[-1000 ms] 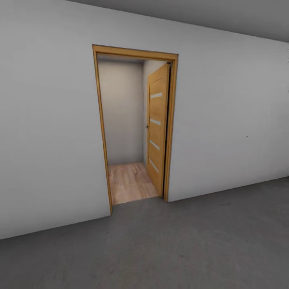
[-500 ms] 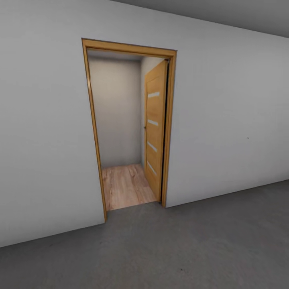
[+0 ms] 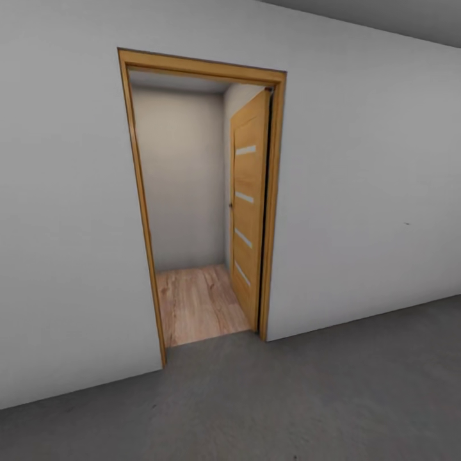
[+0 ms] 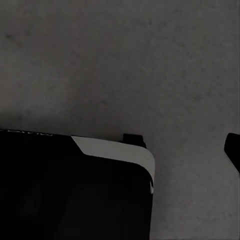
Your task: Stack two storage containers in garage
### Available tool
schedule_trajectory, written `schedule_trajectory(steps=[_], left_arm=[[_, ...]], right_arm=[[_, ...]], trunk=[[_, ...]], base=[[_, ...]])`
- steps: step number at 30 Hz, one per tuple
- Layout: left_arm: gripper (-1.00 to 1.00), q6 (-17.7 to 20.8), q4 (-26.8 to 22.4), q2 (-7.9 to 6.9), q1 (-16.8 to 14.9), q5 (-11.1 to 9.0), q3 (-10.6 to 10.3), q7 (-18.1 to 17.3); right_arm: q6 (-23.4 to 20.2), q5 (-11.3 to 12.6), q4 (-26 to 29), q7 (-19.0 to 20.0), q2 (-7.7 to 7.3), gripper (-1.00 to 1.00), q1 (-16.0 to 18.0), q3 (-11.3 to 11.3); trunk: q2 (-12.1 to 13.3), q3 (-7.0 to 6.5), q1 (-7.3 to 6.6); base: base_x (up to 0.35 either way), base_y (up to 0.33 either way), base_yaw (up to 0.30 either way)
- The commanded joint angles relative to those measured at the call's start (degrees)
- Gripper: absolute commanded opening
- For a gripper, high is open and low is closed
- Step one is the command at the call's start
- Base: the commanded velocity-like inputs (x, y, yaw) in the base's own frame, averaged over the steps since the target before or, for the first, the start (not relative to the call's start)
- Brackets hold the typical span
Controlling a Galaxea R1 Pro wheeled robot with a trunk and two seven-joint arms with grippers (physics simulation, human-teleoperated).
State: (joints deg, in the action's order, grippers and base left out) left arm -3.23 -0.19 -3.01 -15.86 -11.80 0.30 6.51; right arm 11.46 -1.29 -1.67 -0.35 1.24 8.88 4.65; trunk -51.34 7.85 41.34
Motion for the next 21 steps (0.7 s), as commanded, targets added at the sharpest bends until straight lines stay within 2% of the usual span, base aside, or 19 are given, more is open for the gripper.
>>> schedule_trajectory(steps=[1, 21], left_arm=[[1.00, -0.19, 0.04, 0.01, -0.05, -0.36, 0.01, 0.06], [1.00, -0.19, 0.08, -0.03, -0.05, -0.39, -0.02, -0.01]], right_arm=[[0.34, -0.04, -0.18, -0.05, 0.00, 1.00, 0.09, 0.41], [0.27, 0.10, -0.18, -0.01, 0.07, 1.00, 0.09, 0.23]], trunk=[[-0.06, 0.08, 0.04], [-0.06, 0.08, 0.04]], base=[[0.326, 0.000, 0.000], [0.326, 0.000, 0.000]])
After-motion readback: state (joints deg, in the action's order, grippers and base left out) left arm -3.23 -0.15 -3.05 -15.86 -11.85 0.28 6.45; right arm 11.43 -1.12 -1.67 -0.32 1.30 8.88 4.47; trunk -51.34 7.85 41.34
